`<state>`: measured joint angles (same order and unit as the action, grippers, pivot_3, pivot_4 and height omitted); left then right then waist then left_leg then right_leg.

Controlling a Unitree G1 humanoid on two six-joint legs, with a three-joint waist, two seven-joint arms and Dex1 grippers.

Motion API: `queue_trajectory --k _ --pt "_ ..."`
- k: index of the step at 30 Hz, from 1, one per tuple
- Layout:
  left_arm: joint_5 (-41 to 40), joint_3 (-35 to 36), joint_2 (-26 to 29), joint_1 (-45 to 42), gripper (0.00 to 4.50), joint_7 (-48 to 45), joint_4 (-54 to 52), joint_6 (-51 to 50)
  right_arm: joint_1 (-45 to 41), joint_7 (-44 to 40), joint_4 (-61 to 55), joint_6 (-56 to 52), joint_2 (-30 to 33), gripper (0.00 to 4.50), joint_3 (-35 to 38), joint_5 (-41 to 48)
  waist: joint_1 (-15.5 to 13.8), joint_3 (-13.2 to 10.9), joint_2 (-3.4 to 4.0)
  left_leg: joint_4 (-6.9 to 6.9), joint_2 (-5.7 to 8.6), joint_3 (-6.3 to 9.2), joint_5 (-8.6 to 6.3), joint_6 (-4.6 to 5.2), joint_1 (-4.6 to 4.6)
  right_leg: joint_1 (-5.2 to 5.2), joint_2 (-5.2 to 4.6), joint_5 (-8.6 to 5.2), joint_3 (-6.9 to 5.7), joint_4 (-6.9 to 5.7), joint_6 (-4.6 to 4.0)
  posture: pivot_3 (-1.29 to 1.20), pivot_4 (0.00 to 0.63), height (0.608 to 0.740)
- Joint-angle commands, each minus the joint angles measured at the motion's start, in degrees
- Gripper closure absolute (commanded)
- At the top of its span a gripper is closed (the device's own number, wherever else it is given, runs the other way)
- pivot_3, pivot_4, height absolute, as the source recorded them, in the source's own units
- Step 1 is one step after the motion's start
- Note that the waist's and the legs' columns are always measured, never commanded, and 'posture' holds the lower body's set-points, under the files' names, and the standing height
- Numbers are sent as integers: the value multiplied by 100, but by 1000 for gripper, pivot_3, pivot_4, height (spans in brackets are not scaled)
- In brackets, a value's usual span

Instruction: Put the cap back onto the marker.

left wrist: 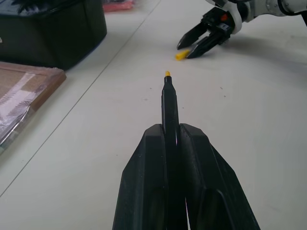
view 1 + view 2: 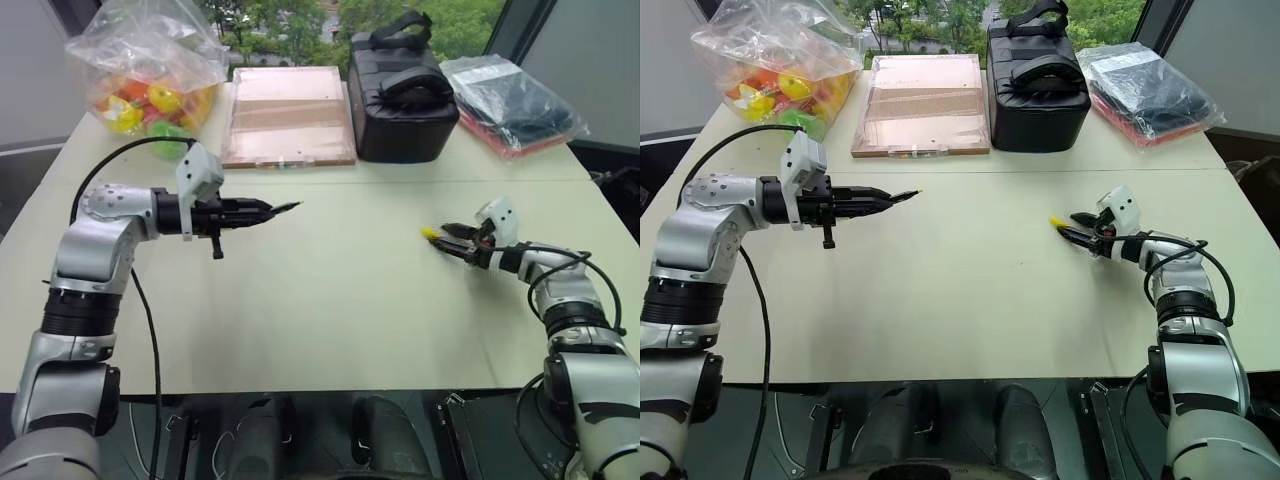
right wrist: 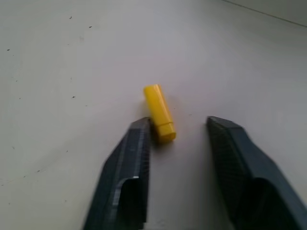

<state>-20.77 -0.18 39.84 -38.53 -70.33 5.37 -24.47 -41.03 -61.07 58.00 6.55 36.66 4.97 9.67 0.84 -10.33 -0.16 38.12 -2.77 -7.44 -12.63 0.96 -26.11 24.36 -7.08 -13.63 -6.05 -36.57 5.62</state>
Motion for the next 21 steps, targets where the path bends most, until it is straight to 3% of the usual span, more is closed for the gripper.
queue_trajectory --k 1,21 --pt "-88 133 56 -66 4500 51 -93 79 -38 -9 35 51 -59 4299 24 -50 1 0 0 0 0 0 0 0 0 0 0 0 0 0 0 0 150 740" --pt "112 48 -55 -160 4500 185 661 634 -33 -180 -1229 42 283 4418 -235 -371 -13 0 1 0 0 -1 0 0 2 -2 0 0 0 -1 0 0 150 740"
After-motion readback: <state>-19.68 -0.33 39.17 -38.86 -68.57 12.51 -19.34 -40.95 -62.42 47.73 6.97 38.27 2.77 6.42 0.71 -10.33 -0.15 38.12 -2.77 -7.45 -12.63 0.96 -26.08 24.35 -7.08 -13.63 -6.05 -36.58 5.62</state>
